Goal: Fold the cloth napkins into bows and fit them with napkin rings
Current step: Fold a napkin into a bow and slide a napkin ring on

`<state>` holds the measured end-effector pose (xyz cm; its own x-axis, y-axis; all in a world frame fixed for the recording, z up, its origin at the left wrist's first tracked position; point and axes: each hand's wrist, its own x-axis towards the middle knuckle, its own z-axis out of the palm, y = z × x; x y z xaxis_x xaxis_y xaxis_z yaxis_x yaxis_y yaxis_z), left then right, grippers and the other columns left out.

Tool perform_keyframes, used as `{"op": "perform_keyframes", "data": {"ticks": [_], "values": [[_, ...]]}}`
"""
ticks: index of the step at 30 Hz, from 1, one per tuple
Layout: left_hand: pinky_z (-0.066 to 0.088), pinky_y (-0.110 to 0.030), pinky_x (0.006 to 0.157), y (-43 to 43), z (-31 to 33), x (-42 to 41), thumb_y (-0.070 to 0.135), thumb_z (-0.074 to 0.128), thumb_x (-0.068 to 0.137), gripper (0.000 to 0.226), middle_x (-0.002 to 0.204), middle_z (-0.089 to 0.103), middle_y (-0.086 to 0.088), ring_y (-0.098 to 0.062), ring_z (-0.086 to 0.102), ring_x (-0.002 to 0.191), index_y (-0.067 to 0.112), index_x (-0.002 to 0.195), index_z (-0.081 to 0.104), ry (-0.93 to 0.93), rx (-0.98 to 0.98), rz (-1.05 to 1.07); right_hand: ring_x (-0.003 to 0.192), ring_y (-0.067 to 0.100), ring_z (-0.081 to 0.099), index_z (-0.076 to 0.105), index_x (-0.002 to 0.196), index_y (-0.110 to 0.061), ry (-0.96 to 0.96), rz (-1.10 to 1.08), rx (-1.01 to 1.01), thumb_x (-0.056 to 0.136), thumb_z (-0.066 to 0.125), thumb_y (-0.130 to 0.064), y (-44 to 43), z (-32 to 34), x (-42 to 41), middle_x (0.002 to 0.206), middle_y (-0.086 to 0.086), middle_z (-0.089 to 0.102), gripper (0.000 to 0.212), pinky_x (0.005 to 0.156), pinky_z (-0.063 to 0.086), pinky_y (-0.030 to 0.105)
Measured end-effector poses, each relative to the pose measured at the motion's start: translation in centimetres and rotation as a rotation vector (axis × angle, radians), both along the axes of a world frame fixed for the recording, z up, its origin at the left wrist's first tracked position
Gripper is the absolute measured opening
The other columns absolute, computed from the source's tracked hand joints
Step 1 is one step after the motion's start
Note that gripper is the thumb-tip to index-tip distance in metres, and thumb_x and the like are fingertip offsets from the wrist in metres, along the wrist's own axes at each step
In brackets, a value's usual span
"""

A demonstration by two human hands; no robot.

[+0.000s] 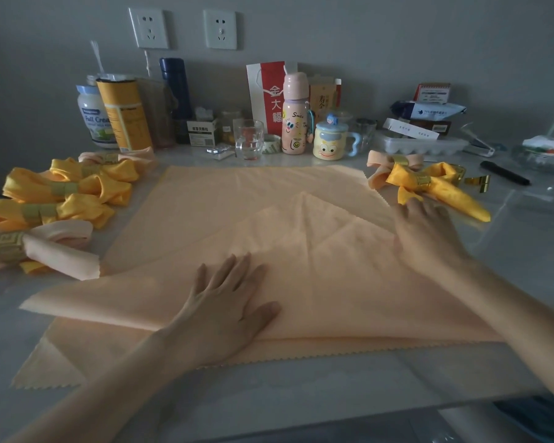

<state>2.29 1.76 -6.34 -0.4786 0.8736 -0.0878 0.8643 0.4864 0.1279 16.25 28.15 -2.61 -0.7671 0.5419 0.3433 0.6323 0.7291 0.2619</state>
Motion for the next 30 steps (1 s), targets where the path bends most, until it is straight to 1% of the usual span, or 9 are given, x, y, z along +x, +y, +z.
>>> {"op": "perform_keyframes", "data": {"ticks": [3, 5, 10, 13, 16, 19, 21, 26, 30], "values": [[-0.014, -0.040, 0.115, 0.2, -0.1, -0.1, 0.086, -0.015, 0.057, 0.105, 0.156, -0.018, 0.008, -0.010, -0.021, 0.142, 0.035, 0.148, -0.009, -0.013, 0.004, 0.005, 0.101, 0.033, 0.059, 0.060, 0.111, -0.005, 0.202, 0.475, -0.251, 0.089, 0.052, -0.010, -5.8, -0.9, -1.1, 0.111, 0.012, 0.063, 0.023, 0.087, 0.048, 0.040], [-0.013, -0.041, 0.116, 0.3, -0.2, 0.0, 0.074, 0.005, 0.083, 0.081, 0.157, -0.016, 0.006, -0.010, -0.019, 0.142, 0.029, 0.149, -0.008, -0.004, -0.005, 0.038, 0.116, 0.017, 0.054, 0.058, 0.122, -0.014, 0.124, 0.687, -0.385, 0.098, 0.040, -0.022, -9.9, -1.6, -1.8, 0.126, 0.000, 0.058, 0.031, 0.101, 0.037, 0.021], [-0.004, -0.047, 0.117, -1.8, 0.7, 0.6, 0.060, 0.001, 0.085, 0.079, 0.159, 0.000, -0.004, -0.019, -0.003, 0.146, 0.017, 0.151, 0.009, 0.095, 0.235, 0.016, 0.135, -0.004, 0.018, 0.034, 0.143, -0.027, -0.021, 0.732, -0.552, 0.095, 0.017, -0.052, -11.3, -3.6, -2.4, 0.147, -0.017, 0.028, 0.057, 0.098, -0.008, -0.004], [-0.008, -0.040, 0.116, -5.6, 1.2, 1.5, 0.060, -0.002, 0.087, 0.077, 0.158, 0.006, 0.002, -0.013, -0.002, 0.145, 0.020, 0.149, 0.020, 0.045, 0.250, -0.042, 0.134, -0.010, 0.015, 0.033, 0.143, -0.031, -0.057, 0.778, -0.496, 0.086, -0.001, -0.069, -10.7, -4.2, -3.0, 0.142, -0.027, 0.020, 0.076, 0.110, 0.002, 0.005], [0.019, -0.048, 0.111, -8.1, 1.9, 2.0, 0.056, 0.004, 0.095, 0.068, 0.153, 0.029, -0.001, -0.018, 0.023, 0.142, 0.018, 0.142, 0.036, 0.168, 0.151, -0.102, 0.133, -0.015, 0.013, 0.034, 0.142, -0.035, -0.057, 0.744, -0.549, 0.079, -0.004, -0.078, -10.6, -4.2, -3.2, 0.144, -0.031, 0.018, 0.085, 0.113, 0.013, 0.014], [-0.014, -0.036, 0.116, -9.0, 1.3, 1.0, 0.069, -0.004, 0.078, 0.083, 0.155, -0.016, 0.011, -0.007, -0.021, 0.141, 0.029, 0.150, -0.001, 0.073, 0.059, -0.032, 0.129, -0.013, 0.021, 0.041, 0.138, -0.034, -0.030, 0.741, -0.517, 0.076, 0.003, -0.080, -11.8, -3.0, -3.6, 0.142, -0.026, 0.028, 0.086, 0.102, 0.003, -0.002], [-0.019, -0.030, 0.113, -9.2, 0.6, 0.3, 0.072, -0.007, 0.072, 0.086, 0.154, -0.022, 0.013, -0.004, -0.026, 0.138, 0.032, 0.148, -0.010, 0.007, 0.001, -0.019, 0.128, -0.003, 0.036, 0.055, 0.129, -0.028, 0.040, 0.819, -0.438, 0.086, 0.022, -0.064, -12.9, -2.5, -4.9, 0.136, -0.015, 0.045, 0.065, 0.104, 0.008, 0.001], [0.002, -0.016, 0.111, -10.3, 2.1, -2.8, 0.064, 0.009, 0.092, 0.068, 0.154, 0.023, 0.007, -0.003, 0.011, 0.141, 0.028, 0.143, 0.033, -0.030, 0.223, 0.016, 0.130, -0.012, 0.021, 0.049, 0.133, -0.034, -0.030, 0.905, -0.588, 0.076, 0.003, -0.081, -14.5, -4.2, -7.1, 0.136, -0.026, 0.032, 0.087, 0.110, 0.010, 0.007], [0.026, -0.022, 0.102, -12.2, 2.7, -9.2, 0.039, 0.025, 0.096, 0.047, 0.133, 0.052, 0.003, -0.017, 0.042, 0.125, 0.017, 0.125, 0.055, 0.113, 0.276, 0.171, 0.121, -0.006, 0.038, 0.058, 0.118, -0.031, 0.000, 0.891, -0.604, 0.077, 0.027, -0.074, -14.7, -3.9, -7.4, 0.129, -0.022, 0.045, 0.067, 0.099, 0.018, 0.002]]}}
